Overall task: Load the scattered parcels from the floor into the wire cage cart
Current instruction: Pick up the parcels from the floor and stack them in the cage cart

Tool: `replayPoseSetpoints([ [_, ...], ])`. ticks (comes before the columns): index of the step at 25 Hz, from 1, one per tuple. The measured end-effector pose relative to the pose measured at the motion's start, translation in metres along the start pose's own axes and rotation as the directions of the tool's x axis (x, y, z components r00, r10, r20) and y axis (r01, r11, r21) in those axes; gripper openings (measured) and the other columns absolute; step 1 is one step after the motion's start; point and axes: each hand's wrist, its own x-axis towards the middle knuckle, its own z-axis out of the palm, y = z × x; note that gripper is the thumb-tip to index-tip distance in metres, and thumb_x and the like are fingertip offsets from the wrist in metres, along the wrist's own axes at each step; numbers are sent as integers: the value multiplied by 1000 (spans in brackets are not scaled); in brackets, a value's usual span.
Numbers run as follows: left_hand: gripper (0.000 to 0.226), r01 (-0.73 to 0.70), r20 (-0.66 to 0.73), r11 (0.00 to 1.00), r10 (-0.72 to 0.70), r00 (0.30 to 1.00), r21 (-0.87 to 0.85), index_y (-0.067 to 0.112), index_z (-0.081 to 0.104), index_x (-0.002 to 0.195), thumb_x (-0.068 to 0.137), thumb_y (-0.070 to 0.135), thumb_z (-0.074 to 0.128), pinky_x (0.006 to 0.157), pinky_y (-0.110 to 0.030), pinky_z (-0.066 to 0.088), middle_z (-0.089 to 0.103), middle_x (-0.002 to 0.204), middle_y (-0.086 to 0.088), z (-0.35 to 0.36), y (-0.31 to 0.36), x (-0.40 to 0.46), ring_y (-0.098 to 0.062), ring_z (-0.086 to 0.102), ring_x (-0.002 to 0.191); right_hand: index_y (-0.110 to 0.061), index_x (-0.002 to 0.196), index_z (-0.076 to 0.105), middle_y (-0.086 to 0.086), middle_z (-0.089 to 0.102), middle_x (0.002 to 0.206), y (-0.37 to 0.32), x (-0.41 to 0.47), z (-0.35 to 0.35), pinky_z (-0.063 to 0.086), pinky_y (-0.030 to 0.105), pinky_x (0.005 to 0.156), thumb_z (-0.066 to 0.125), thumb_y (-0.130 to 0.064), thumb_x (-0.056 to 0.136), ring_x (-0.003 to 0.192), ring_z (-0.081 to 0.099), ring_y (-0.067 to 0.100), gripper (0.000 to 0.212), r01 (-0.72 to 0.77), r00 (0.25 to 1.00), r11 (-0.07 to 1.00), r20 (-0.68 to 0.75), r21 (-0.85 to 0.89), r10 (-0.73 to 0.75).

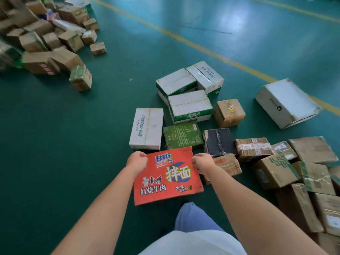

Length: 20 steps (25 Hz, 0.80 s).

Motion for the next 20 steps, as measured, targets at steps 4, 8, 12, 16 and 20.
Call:
replayPoseSetpoints([
  [4, 22, -16, 32, 1000, 16, 999, 6, 15, 56, 110, 92, 7, 47, 87, -39, 52, 64, 96, -7, -28, 32, 62, -22, 61, 84, -4, 114, 65, 11, 64, 89, -45, 57, 33, 42, 32, 58, 54, -12, 92, 75, 55, 24, 26, -13, 999, 1000, -43, 25, 14],
  [8, 23, -14, 63, 998, 11, 998, 55, 16, 54, 114, 94, 7, 47, 74, -33, 51, 61, 104, -5, -64, 56, 121, -18, 60, 84, -7, 118, 61, 11, 64, 94, -94, 88, 74, 41, 29, 58, 51, -10, 94, 78, 57, 25, 26, -43, 999, 996, -28, 82, 45],
  [12, 23, -79, 157, 990, 60, 986, 119, 15, 55, 113, 93, 6, 47, 73, -32, 49, 61, 111, -8, -103, 74, 185, -19, 60, 82, -9, 120, 61, 10, 63, 100, -125, 111, 121, 37, 25, 55, 51, -8, 93, 84, 54, 24, 29, -59, 993, 989, -98, 137, 72],
  [16, 26, -218, 291, 953, 152, 945, 211, 11, 55, 118, 94, 5, 46, 69, -29, 48, 62, 110, -9, -165, 84, 268, -20, 58, 83, -6, 94, 67, 10, 55, 76, -153, 131, 195, 32, 30, 53, 50, -5, 87, 71, 47, 23, 17, -71, 957, 953, -248, 294, 148],
  [20, 30, -334, 428, 881, 173, 887, 336, 10, 53, 124, 95, 6, 46, 64, -26, 46, 60, 106, -6, -243, 90, 332, -20, 58, 85, -4, 64, 54, 10, 48, 67, -178, 121, 296, 33, 32, 64, 51, 0, 83, 64, 43, 19, 20, -127, 894, 875, -328, 467, 304],
])
